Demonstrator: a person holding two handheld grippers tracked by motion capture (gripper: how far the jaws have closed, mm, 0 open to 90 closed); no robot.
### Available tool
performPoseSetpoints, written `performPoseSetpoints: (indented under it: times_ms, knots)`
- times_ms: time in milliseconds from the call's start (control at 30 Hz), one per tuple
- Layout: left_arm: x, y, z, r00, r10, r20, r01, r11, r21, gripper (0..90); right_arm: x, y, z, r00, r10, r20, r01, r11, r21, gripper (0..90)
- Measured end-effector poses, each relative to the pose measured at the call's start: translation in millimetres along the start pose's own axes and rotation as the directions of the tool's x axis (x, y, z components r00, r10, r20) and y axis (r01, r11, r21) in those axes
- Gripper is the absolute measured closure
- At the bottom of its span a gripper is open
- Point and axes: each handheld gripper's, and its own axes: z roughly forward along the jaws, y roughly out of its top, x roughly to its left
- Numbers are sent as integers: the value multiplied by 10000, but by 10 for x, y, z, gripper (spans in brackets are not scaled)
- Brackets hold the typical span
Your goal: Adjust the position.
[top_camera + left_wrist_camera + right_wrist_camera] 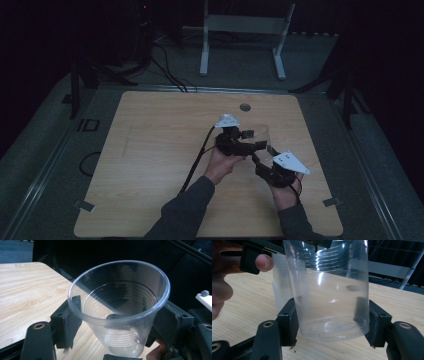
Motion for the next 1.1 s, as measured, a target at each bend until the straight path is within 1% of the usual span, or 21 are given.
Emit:
performPoseSetpoints:
  times_ms: [33,167,333,467,600,700,733,800,933,1033,1100]
  knots:
    - [-3,1,-3,10000,23,44,-23,10000,-5,277,1,4,-2,10000,-9,-3,9,10000,6,386]
    - [-18,5,-8,9998,199,-58,-199,9998,-5,293,-5,13,-1,9998,-79,-190,82,9999,145,382]
    - [-29,6,-21,9990,411,-199,-410,9991,82,299,1,34,-4,9988,-203,-439,213,9995,222,347]
    - [-56,6,-26,9972,657,-363,-652,9978,131,302,-19,51,-7,9983,-140,-571,155,9995,268,327]
    - [-87,-1,-23,9928,1034,-602,-1019,9944,283,306,-62,68,-4,9968,64,-791,-31,9991,427,327]
    - [-118,-13,-9,9854,1455,-883,-1416,9887,496,307,-66,74,10,9956,38,-941,15,9984,562,329]
    - [-129,-18,-4,9821,1620,-967,-1570,9859,572,307,-63,74,16,9952,11,-976,46,9983,585,335]
    - [-147,-25,-1,9777,1798,-1086,-1733,9826,671,307,-57,70,26,9944,16,-1060,55,9978,661,344]
    - [-183,-32,6,9689,2102,-1303,-2017,9765,757,306,-50,53,36,9949,16,-1013,55,9975,699,383]
    - [-191,-33,10,9685,2098,-1340,-2019,9769,705,304,-50,51,33,9948,76,-1011,-7,9977,678,402]
    - [-190,-33,11,9717,2005,-1251,-1939,9790,629,292,-52,51,32,9948,103,-1015,-37,9979,645,406]
